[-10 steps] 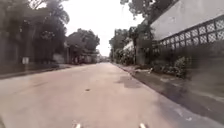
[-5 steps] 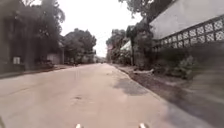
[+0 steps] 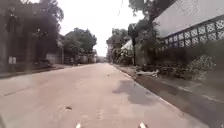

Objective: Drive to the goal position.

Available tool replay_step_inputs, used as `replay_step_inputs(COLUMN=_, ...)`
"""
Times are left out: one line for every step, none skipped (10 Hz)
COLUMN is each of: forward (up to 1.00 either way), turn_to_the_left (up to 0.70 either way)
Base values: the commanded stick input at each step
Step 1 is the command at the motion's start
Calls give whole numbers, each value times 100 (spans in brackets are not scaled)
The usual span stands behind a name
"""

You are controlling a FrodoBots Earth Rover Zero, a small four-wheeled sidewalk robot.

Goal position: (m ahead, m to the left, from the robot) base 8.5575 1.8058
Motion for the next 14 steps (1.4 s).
replay_step_inputs(forward=85, turn_to_the_left=0)
replay_step_inputs(forward=85, turn_to_the_left=0)
replay_step_inputs(forward=85, turn_to_the_left=0)
replay_step_inputs(forward=85, turn_to_the_left=0)
replay_step_inputs(forward=85, turn_to_the_left=0)
replay_step_inputs(forward=85, turn_to_the_left=0)
replay_step_inputs(forward=85, turn_to_the_left=-6)
replay_step_inputs(forward=85, turn_to_the_left=-34)
replay_step_inputs(forward=85, turn_to_the_left=-34)
replay_step_inputs(forward=85, turn_to_the_left=-34)
replay_step_inputs(forward=85, turn_to_the_left=-18)
replay_step_inputs(forward=85, turn_to_the_left=0)
replay_step_inputs(forward=85, turn_to_the_left=0)
replay_step_inputs(forward=85, turn_to_the_left=0)
